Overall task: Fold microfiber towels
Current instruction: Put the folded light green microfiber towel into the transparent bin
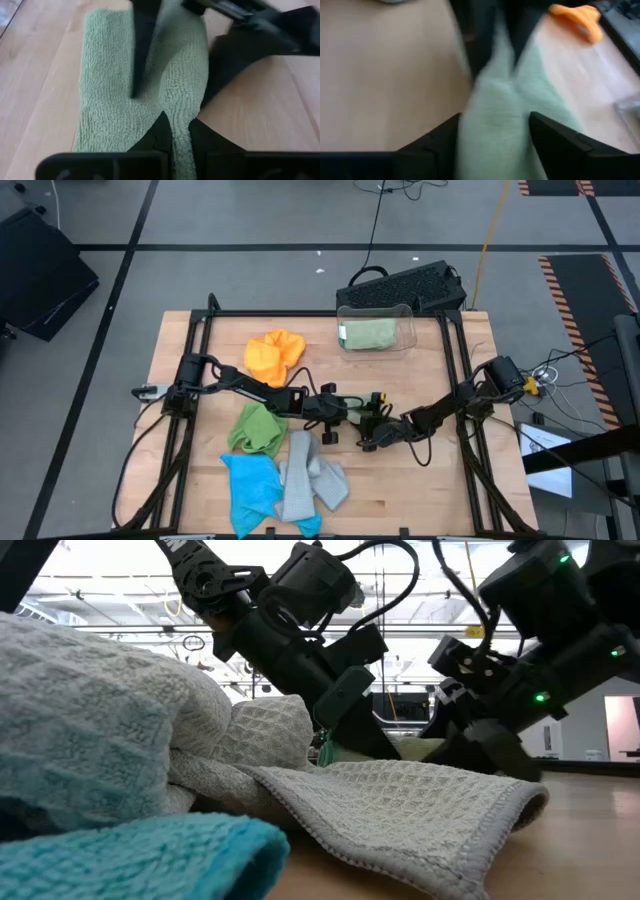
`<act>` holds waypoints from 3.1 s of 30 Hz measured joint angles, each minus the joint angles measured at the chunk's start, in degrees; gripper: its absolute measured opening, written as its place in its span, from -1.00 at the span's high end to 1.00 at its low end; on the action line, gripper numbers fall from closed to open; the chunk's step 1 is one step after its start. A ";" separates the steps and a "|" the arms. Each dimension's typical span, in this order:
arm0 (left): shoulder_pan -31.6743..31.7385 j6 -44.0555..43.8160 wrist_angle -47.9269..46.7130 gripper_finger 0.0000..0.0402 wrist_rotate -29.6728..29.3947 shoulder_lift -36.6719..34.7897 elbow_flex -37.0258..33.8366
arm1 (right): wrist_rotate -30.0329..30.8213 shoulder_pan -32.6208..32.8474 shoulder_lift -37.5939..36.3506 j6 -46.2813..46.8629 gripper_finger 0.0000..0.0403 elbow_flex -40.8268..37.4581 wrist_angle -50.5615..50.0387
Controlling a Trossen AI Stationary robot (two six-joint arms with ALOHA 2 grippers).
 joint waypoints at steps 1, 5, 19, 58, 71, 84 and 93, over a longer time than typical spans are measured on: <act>0.03 0.01 0.10 0.88 0.11 -0.03 0.00 | 0.47 -0.40 -0.04 0.48 0.02 0.02 -0.20; 0.10 0.28 0.40 0.82 0.13 -0.09 0.02 | 0.41 -1.73 -0.07 1.34 0.41 0.04 -1.44; 0.06 4.40 -4.71 0.36 -10.39 -6.35 0.15 | 0.89 -7.95 -12.81 -13.18 0.87 -0.02 -11.36; 16.80 35.70 15.20 -0.54 -11.09 -9.23 6.72 | -20.85 -46.42 -35.01 -54.54 0.91 -0.04 -5.36; 18.10 41.18 7.32 0.14 -18.86 1.49 16.87 | -26.98 -50.11 -34.58 -56.03 0.91 -0.04 -8.40; 22.62 43.66 5.67 0.77 -11.05 1.30 16.87 | -43.60 -58.56 -34.40 -59.62 0.87 0.00 -11.34; 23.55 43.55 5.25 0.44 -17.72 1.10 16.79 | -48.98 -62.34 -30.48 -60.95 0.88 0.07 -12.28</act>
